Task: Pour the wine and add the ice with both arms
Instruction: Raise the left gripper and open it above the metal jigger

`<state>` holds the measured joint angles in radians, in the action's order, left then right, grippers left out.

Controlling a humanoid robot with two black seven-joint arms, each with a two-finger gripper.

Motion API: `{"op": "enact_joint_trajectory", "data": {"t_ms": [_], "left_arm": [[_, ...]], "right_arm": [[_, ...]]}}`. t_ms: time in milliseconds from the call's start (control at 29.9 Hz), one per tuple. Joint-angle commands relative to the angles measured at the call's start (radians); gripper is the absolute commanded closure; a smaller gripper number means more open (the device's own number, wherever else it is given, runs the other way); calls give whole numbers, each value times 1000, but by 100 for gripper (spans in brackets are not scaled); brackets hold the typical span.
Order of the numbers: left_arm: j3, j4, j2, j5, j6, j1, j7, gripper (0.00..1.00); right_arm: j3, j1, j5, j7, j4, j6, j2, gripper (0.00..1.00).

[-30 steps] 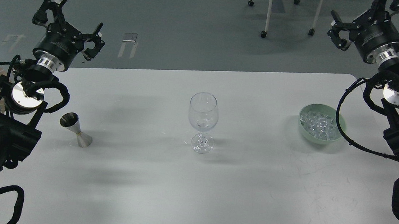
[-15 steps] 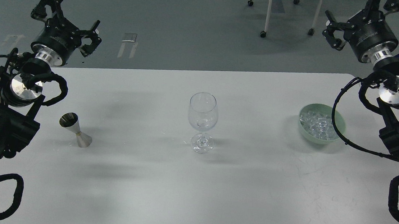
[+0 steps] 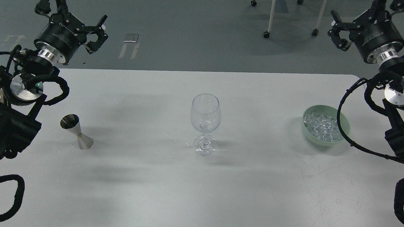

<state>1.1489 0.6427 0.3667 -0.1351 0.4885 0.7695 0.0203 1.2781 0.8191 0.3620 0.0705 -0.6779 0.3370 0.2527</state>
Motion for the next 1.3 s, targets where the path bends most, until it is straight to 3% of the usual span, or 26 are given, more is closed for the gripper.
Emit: {"op": "enact_joint_trajectory", "data": {"t_ms": [0,301,935,1069,1269], "left_arm": [[14,0,-3,2,0,-6,9,2],[17,-3,-6,14,-16,-4,13,2],[17,71,40,66,-38,-24,-26,2],[18,141,57,107,-39,-58,-42,2],[35,388,149,179,-100,-206,-48,2]], "right_arm": [[0,0,0,0,1,-1,2,0],[0,-5,0,0,0,-3,3,0],[0,-15,0,0,0,-1,5,0],[1,-15,0,0,0,-3,5,0],[1,-17,0,0,0,-3,6,0]]}}
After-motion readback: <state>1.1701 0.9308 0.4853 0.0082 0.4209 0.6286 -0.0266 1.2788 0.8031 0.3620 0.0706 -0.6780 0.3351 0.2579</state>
